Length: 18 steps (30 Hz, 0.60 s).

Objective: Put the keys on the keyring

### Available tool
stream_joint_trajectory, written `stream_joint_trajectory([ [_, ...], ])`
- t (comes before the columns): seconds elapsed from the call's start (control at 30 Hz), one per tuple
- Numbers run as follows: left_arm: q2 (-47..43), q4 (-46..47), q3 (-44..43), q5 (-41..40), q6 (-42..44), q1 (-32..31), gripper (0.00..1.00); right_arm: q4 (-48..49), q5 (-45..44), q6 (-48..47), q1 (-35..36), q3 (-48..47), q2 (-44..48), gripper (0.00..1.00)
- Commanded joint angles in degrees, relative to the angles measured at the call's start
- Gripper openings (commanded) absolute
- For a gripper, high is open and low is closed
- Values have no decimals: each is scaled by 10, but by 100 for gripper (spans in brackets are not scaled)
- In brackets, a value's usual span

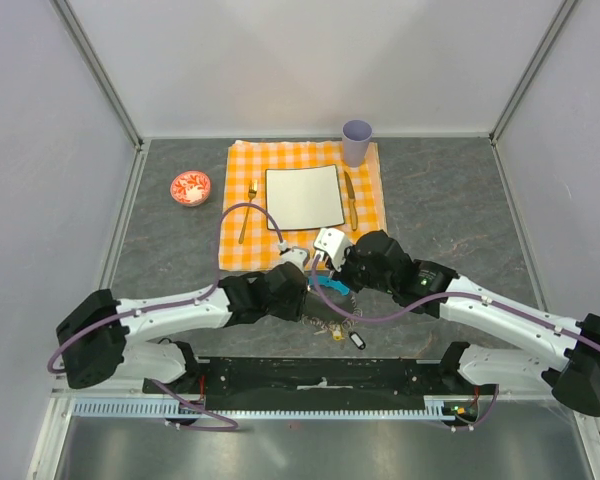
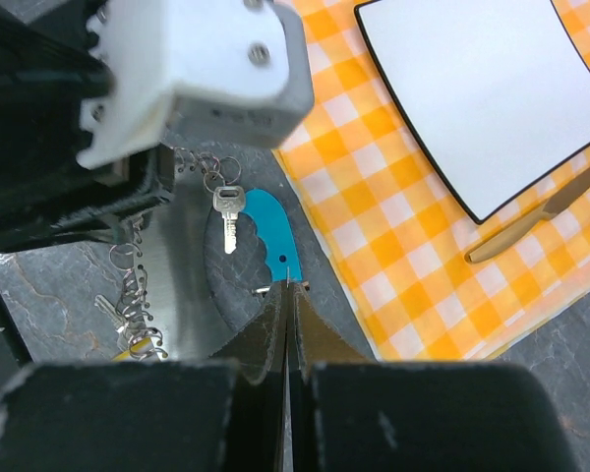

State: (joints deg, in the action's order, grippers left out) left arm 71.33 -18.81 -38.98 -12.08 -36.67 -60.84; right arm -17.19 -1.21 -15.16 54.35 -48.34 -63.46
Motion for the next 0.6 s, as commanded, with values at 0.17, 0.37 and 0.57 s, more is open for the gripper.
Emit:
stream_joint_trajectory([
  [0.17,66,-26,-49,-47,-56,-8,35,17,-16,11,-1,1,13,0],
  [0.37,103,-31,-75,-28,-39,-8,28,17,-15,11,-1,2,14,0],
  [0.57,128,-46,-92,-20,-31,-8,25,19,-14,10,-2,3,15,0],
])
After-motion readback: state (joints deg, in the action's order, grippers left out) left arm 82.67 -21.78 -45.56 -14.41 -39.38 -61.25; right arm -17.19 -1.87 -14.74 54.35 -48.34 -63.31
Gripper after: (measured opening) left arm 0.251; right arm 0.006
